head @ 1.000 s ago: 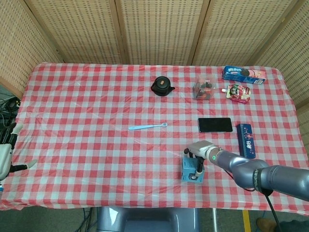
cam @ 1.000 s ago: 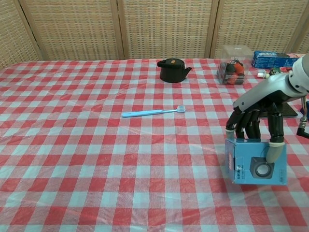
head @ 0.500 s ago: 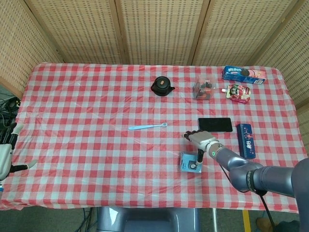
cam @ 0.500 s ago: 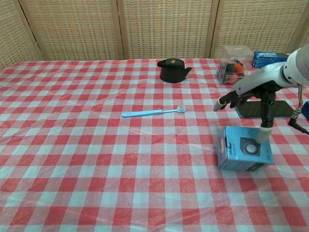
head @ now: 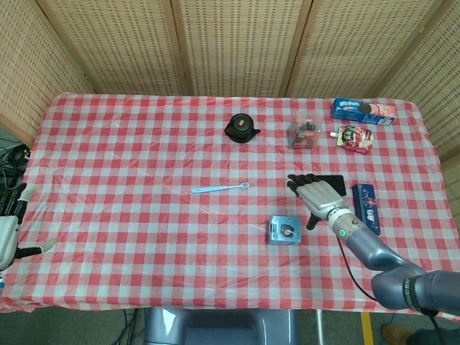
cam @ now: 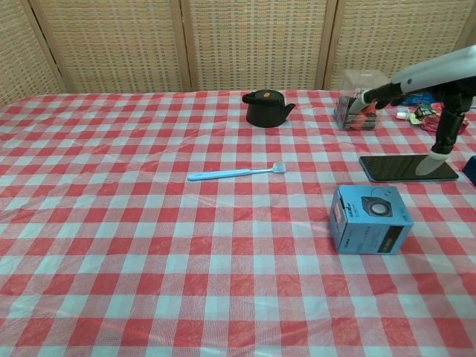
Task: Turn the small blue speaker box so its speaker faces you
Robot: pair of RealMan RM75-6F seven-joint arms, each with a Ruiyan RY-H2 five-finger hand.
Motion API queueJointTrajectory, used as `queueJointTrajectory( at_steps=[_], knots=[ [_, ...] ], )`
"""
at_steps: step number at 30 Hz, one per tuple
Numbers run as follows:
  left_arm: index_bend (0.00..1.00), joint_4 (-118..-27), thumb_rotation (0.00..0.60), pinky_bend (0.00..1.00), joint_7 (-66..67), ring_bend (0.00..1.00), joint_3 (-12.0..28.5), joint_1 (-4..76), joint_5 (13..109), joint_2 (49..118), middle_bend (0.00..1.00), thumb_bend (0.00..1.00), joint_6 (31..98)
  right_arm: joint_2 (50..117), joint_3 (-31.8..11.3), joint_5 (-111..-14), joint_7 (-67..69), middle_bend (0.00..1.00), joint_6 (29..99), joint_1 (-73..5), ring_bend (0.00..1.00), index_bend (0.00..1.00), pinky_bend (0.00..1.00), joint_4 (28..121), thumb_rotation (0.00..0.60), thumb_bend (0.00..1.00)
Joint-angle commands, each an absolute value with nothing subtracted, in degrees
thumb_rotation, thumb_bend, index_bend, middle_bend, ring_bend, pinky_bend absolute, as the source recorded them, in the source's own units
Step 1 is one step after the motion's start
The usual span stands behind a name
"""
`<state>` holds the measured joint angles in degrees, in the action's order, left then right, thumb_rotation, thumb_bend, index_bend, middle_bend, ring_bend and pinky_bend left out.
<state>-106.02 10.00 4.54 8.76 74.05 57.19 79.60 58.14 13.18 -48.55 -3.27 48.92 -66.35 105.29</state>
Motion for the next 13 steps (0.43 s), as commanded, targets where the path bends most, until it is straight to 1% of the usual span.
queueJointTrajectory(
  at_steps=[1, 4, 6, 13],
  knots=[
    [0.0, -106.0, 0.6, 0.0, 9.6, 0.0, 4.1, 8.3, 75.3, 57.2, 0.0, 0.0, 80.4, 58.6, 13.8, -67.1, -1.4, 0.0, 67.2, -52.1, 0.0, 0.0, 0.0, 101.3, 0.6, 0.0],
    [0.0, -105.8, 0.6, 0.0, 9.3, 0.0, 3.9, 8.0, 76.4, 57.3, 0.0, 0.0, 81.1, 59.6, 14.6, -72.2, -1.5, 0.0, 74.0, -46.8, 0.0, 0.0, 0.0, 98.3, 0.6, 0.0],
    [0.0, -105.2, 0.6, 0.0, 8.8, 0.0, 3.7, 7.4, 78.2, 58.0, 0.0, 0.0, 82.7, 60.3, 16.0, -75.4, -1.6, 0.0, 81.6, -40.1, 0.0, 0.0, 0.0, 96.6, 0.6, 0.0],
    [0.0, -104.2, 0.6, 0.0, 7.4, 0.0, 3.1, 6.6, 80.2, 58.6, 0.0, 0.0, 84.0, 62.6, 15.2, -80.3, -2.0, 0.0, 89.4, -31.8, 0.0, 0.0, 0.0, 92.2, 0.6, 0.0]
  ],
)
